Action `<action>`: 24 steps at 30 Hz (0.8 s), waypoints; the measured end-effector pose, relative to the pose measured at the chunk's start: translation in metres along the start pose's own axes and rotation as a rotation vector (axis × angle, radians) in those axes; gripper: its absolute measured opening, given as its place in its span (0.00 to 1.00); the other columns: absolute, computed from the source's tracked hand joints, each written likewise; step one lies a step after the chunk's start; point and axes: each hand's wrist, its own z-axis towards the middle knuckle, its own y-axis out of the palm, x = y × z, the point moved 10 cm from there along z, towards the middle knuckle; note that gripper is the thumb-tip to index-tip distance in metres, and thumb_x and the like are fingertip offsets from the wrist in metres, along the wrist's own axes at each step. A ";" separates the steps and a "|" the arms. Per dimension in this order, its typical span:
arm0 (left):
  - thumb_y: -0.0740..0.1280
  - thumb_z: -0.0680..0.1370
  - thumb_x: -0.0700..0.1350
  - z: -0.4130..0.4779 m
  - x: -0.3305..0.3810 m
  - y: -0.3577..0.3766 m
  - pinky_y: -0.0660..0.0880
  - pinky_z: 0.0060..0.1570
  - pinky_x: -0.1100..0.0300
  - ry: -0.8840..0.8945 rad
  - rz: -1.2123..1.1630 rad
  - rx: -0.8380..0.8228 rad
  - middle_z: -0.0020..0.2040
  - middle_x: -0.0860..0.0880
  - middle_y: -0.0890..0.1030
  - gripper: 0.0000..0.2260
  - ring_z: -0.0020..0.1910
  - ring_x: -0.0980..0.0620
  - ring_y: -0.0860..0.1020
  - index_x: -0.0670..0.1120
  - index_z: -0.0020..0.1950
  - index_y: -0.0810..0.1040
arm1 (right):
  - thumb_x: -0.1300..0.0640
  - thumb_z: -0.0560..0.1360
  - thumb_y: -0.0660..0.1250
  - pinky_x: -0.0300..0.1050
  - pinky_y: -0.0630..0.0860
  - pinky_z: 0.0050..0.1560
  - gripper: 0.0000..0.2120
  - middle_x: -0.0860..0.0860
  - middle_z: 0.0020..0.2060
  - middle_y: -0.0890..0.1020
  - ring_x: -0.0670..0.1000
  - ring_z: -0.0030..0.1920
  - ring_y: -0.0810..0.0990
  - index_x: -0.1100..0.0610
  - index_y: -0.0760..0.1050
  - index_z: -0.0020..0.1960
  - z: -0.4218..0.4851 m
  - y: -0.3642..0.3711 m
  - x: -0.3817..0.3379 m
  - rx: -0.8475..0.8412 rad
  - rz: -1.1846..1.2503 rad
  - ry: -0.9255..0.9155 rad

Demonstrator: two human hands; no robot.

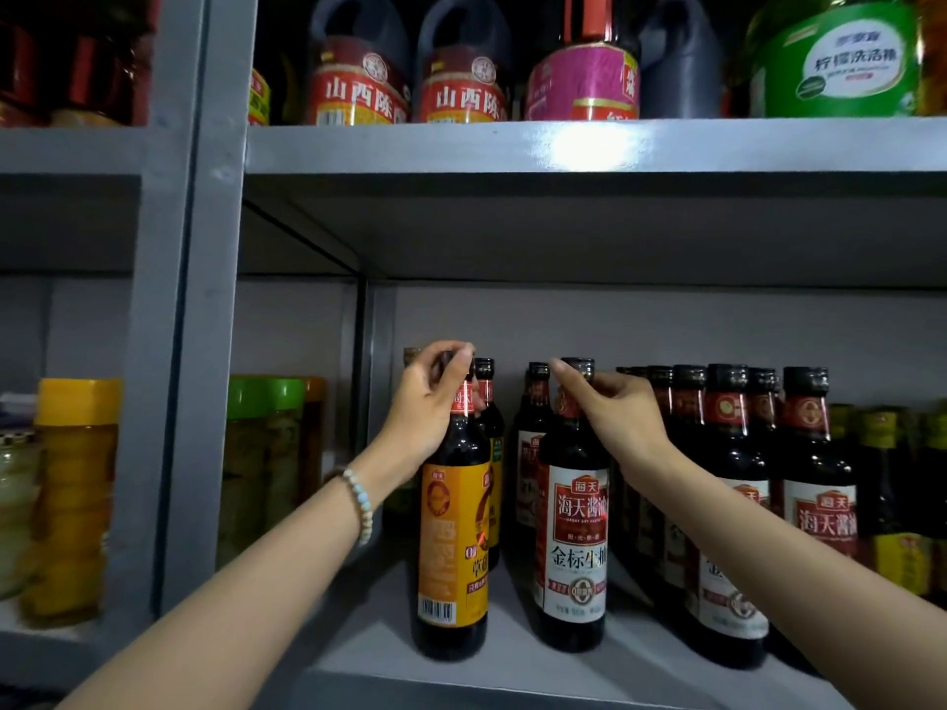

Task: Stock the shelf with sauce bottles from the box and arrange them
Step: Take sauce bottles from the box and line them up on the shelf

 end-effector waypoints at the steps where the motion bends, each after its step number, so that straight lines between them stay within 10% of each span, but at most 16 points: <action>1: 0.61 0.79 0.49 0.000 0.000 0.000 0.77 0.39 0.66 -0.001 0.000 -0.001 0.40 0.49 0.78 0.12 0.34 0.57 0.80 0.45 0.58 0.73 | 0.42 0.69 0.72 0.38 0.76 0.35 0.17 0.50 0.34 0.85 0.47 0.35 0.84 0.56 0.82 0.38 0.000 0.000 0.000 0.005 -0.002 0.001; 11: 0.60 0.75 0.59 -0.009 -0.002 0.014 0.76 0.50 0.59 -0.062 0.050 -0.116 0.48 0.51 0.80 0.17 0.45 0.58 0.79 0.52 0.59 0.71 | 0.39 0.69 0.70 0.47 0.77 0.57 0.27 0.52 0.56 0.81 0.49 0.54 0.80 0.57 0.75 0.60 -0.007 0.005 0.010 -0.013 -0.054 0.122; 15: 0.73 0.57 0.69 -0.041 -0.044 -0.002 0.71 0.62 0.51 -0.229 0.385 -0.156 0.65 0.54 0.70 0.48 0.62 0.54 0.71 0.55 0.71 0.58 | 0.47 0.73 0.69 0.40 0.69 0.64 0.26 0.45 0.63 0.72 0.43 0.64 0.71 0.51 0.67 0.68 -0.056 -0.013 -0.043 0.139 -0.156 -0.269; 20: 0.76 0.49 0.69 -0.055 -0.064 -0.030 0.77 0.56 0.52 -0.306 0.372 -0.058 0.57 0.52 0.76 0.47 0.55 0.54 0.76 0.52 0.62 0.66 | 0.47 0.68 0.72 0.35 0.75 0.61 0.29 0.40 0.61 0.75 0.36 0.60 0.75 0.44 0.67 0.66 -0.111 0.047 0.003 -0.354 -0.162 -0.127; 24: 0.74 0.62 0.59 -0.059 -0.067 -0.027 0.74 0.53 0.60 -0.337 0.233 -0.165 0.53 0.56 0.76 0.30 0.56 0.55 0.76 0.54 0.61 0.67 | 0.54 0.72 0.71 0.25 0.71 0.55 0.33 0.32 0.58 0.70 0.29 0.61 0.70 0.48 0.58 0.71 -0.122 0.080 0.043 -0.527 -0.124 0.036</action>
